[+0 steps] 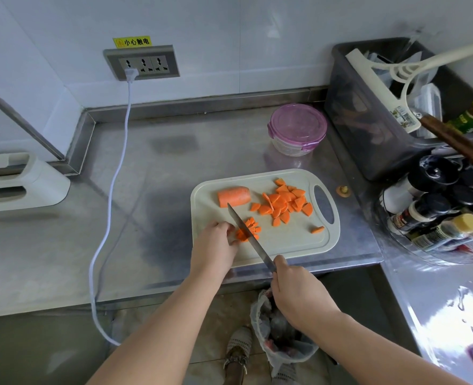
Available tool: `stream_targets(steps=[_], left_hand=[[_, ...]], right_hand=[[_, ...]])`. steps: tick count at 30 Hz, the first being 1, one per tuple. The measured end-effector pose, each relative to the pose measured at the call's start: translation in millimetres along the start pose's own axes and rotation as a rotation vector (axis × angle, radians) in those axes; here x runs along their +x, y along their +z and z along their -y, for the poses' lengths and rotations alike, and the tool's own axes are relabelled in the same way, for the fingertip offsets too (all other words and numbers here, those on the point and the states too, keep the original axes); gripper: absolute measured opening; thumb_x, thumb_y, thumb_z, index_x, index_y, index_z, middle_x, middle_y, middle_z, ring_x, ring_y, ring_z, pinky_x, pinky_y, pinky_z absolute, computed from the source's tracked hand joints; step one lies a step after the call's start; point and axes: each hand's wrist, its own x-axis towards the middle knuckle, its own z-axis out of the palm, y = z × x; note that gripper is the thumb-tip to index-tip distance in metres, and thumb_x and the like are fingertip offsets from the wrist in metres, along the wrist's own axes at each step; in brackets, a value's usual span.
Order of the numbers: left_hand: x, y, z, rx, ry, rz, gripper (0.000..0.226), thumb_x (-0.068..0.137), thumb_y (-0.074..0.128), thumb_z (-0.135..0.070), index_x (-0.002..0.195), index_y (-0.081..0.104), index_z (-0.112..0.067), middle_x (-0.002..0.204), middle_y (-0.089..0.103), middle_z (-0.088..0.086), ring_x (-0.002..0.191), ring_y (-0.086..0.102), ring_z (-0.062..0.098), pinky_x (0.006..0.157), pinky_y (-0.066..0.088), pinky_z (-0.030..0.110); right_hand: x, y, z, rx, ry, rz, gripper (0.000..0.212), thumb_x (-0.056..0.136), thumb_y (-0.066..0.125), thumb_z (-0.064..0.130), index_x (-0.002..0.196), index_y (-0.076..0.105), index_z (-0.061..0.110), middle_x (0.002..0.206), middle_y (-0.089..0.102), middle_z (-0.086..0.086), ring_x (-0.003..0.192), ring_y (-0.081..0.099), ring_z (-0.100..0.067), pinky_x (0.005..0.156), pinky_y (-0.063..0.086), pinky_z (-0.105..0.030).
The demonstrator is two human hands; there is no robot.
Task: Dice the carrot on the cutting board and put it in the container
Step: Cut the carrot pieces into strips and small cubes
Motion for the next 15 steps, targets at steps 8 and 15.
stream_targets(steps=[8,15], left_hand=[[12,-12,-6,-0.342,0.025,-0.222,0.029,0.098,0.045,-0.018,0.126,0.055,-0.016,0.126,0.054,0.000,0.109,0.056,0.017,0.086,0.039,0.022],[20,-5,-12,-0.449,0.088,-0.035,0.035,0.103,0.035,-0.021,0.136,0.046,-0.014,0.134,0.052,-0.001,0.123,0.047,0.011,0.090,0.028,0.009]], right_hand=[[4,6,1,-0.014,0.023,0.007,0.040,0.100,0.036,0.012,0.140,0.029,0.012,0.091,0.065,-0.005,0.071,0.061,-0.022,0.044,0.036,-0.025],[2,6,5,-0.123,0.018,0.020,0.055,0.097,0.042,0.008,0.146,0.018,0.009,0.077,0.050,0.000,0.059,0.048,-0.015,0.042,0.030,-0.024]])
